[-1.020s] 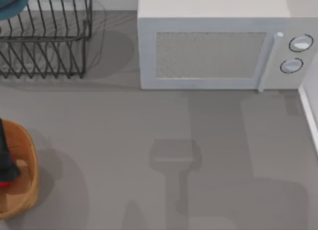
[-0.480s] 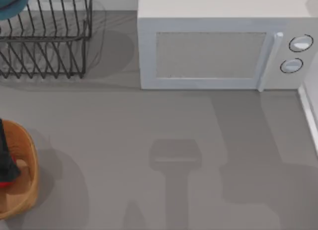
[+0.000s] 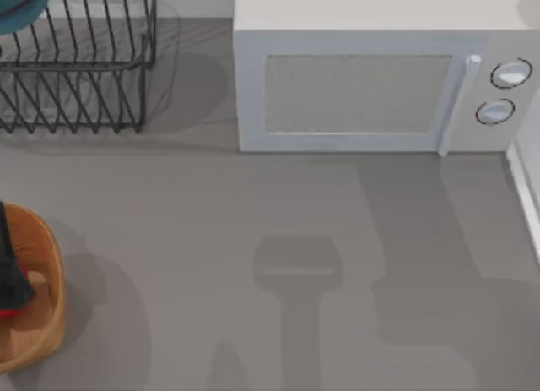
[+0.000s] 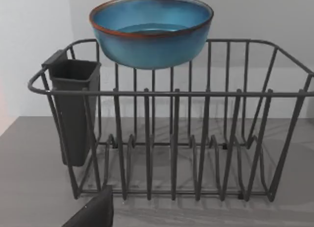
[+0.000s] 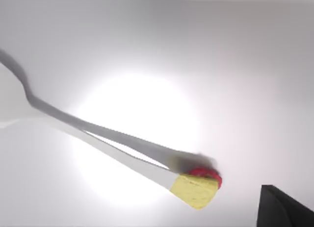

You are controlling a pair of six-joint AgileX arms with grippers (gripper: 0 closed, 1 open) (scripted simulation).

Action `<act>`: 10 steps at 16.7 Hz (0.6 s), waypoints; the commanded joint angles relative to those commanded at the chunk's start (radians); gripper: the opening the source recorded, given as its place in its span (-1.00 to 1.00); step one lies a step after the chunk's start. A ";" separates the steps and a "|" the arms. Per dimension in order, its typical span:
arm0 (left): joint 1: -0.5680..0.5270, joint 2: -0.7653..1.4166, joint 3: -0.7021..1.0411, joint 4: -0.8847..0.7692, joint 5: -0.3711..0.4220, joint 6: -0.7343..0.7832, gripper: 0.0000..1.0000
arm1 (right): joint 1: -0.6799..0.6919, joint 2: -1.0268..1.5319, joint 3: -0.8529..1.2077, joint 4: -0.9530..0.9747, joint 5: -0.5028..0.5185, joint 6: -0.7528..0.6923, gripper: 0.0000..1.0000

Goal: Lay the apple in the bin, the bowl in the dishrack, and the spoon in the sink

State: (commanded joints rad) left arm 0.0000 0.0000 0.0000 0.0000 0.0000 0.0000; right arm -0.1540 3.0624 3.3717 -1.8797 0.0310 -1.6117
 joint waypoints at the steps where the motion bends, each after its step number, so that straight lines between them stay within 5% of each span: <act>1: 0.000 0.000 0.000 0.000 0.000 0.000 1.00 | 0.000 0.000 0.000 0.000 0.000 0.000 -0.40; 10: 0.000 0.000 0.000 0.000 0.000 0.000 1.00 | 0.000 0.000 0.000 0.000 0.000 0.000 0.96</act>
State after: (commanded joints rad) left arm 0.0000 0.0000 0.0000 0.0000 0.0000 0.0000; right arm -0.1540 3.0624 3.3717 -1.8797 0.0310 -1.6117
